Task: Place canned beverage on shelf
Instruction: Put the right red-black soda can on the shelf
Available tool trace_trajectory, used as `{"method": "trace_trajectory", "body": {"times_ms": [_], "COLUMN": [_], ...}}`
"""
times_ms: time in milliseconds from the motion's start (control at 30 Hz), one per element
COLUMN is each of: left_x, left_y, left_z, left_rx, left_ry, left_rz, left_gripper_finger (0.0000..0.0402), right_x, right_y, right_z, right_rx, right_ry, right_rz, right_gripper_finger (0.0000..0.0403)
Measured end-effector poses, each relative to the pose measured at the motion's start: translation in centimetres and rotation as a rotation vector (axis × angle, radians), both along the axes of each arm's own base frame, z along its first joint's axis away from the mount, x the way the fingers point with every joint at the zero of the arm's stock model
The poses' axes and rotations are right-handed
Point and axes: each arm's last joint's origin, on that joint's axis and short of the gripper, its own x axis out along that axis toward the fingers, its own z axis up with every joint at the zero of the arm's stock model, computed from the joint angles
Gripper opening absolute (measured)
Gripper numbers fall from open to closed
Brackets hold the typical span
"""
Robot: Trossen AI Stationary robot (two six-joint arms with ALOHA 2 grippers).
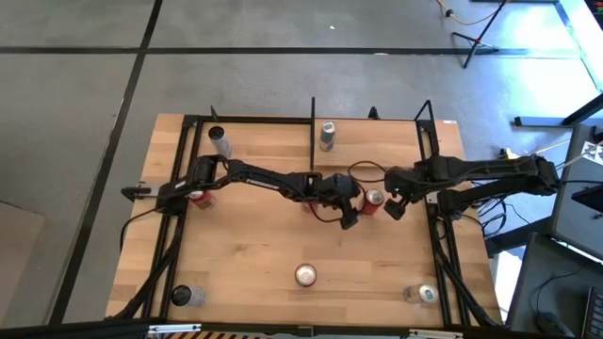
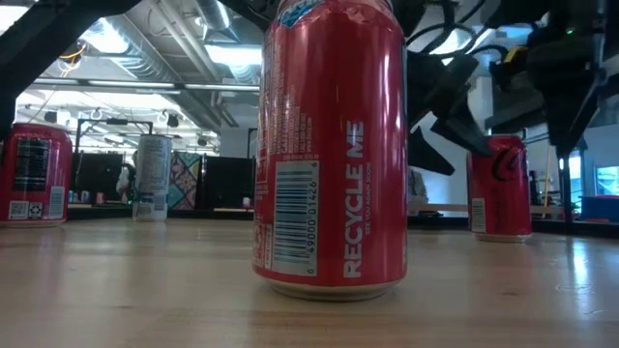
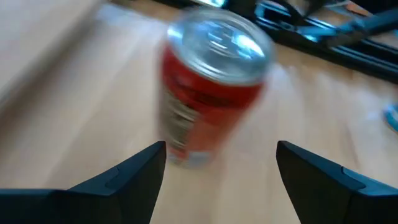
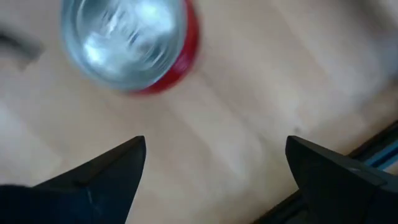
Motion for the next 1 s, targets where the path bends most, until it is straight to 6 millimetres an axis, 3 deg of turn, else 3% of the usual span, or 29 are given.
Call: {"method": "trace_trajectory", "body": {"times_ms": [133,633,1000], "left_x": [-0.1,-0.1,0.1], "left_y": [-0.9,-0.9,-1.1], "left_z": [-0.2,-0.1,0.1], "left_rx": [0.001,-0.057,-0.009], "left_ry": [0.020,0.018,-0.012], "left_rz": [-0.027,-0.058,-0.089], "left_gripper_finger": [0.0293,0.0293,0.0293], "right_x": [0.1,-0.1,-0.2], "right_y": [-0.7,-1.2,-1.1], "right_z": [-0.1,-0.2,-2.7], "right_rx": [-0.072,-0.163,-0.117], "right_ry": [0.000,0.041,0.030], "right_rz": [-0.042,-0.079,-0.151], "right_gripper_finger": [0.0374,0.0374,0.0374]}}
